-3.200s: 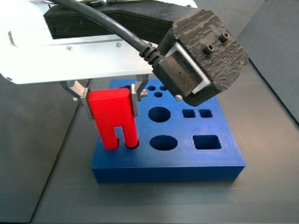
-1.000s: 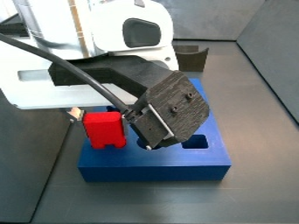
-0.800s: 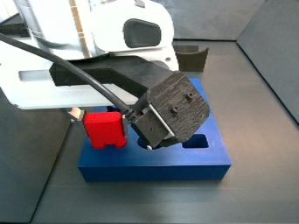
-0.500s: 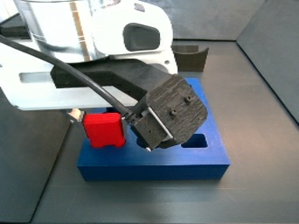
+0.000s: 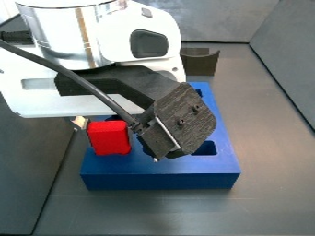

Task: Pick up the square-circle object. Move up. Move to above the board. Insert the square-circle object.
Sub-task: Insert the square-circle object.

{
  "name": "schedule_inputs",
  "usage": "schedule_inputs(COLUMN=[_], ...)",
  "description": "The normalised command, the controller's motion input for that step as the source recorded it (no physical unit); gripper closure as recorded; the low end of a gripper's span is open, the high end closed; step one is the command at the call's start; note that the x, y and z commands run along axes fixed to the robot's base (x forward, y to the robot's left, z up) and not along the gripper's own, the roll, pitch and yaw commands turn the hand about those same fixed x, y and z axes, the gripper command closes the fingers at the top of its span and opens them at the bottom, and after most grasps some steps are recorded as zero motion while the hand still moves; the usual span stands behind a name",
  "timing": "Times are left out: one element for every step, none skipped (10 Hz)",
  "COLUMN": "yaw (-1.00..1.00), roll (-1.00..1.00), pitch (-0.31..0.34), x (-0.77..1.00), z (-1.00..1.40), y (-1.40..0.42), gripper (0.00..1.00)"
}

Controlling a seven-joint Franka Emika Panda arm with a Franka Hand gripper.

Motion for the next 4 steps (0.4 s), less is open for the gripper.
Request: schedule_inputs(yaw=[-0.15, 0.02, 0.02, 0.03], roll=[0.07, 0.01, 0.02, 0.00], pitch=[0.000, 0.000, 0.000, -0.003], x=[0.39, 0.00, 0.07, 0.00], z=[-0.41, 0.00, -0.02, 0.00], y=[-0.13, -0.03, -0.02, -0.01], gripper=[1.00, 1.00, 1.00, 1.00])
